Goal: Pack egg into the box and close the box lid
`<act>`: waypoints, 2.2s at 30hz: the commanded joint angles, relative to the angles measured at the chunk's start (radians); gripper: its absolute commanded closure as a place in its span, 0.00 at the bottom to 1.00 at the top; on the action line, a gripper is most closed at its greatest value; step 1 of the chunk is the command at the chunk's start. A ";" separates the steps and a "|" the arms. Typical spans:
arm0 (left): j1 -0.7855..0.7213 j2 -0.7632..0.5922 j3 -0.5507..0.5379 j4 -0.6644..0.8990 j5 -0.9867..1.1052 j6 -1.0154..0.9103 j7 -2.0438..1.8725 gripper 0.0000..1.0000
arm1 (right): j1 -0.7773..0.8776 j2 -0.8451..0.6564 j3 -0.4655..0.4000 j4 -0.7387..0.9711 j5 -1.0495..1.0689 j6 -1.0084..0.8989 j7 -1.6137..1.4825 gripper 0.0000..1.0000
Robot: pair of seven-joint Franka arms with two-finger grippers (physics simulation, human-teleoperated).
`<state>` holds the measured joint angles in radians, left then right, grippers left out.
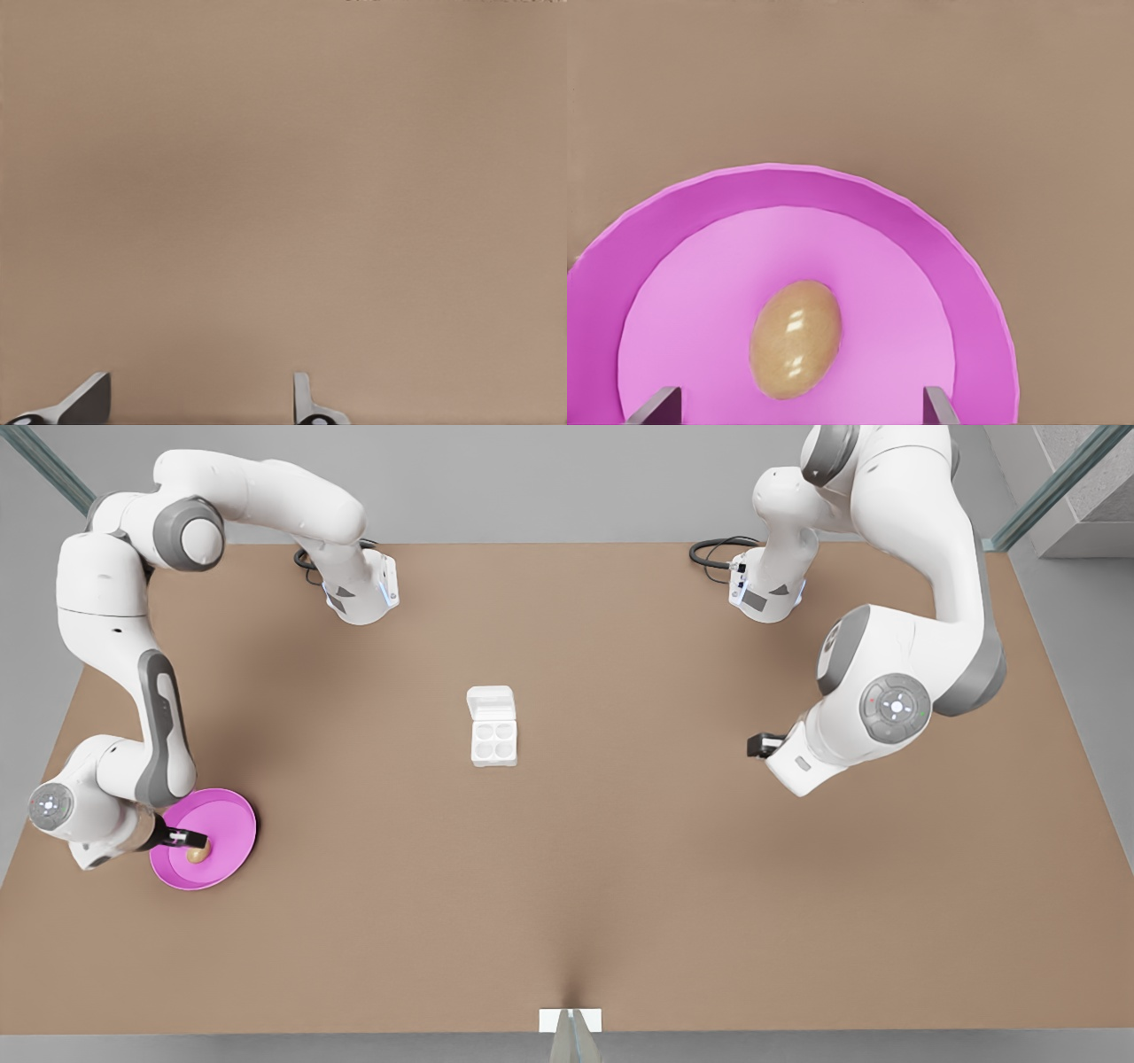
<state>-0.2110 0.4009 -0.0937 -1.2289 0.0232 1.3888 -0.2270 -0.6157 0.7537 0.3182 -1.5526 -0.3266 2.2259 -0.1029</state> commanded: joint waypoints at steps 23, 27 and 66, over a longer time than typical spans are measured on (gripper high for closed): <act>-0.018 0.012 -0.001 0.000 0.044 0.004 -0.023 0.00 | -0.165 0.088 0.147 -0.060 -0.181 0.141 -0.035 0.00; -0.018 0.012 0.000 0.000 0.044 0.006 -0.023 0.00 | -0.191 0.085 0.148 -0.086 -0.175 0.138 0.083 0.00; -0.013 -0.002 -0.001 -0.012 0.043 -0.001 -0.020 0.00 | -0.185 0.104 0.147 -0.041 -0.138 0.118 0.081 0.14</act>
<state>-0.2263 0.3992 -0.0952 -1.2421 0.0644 1.3922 -0.2500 -0.7984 0.8594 0.4646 -1.5950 -0.4654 2.3462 -0.0285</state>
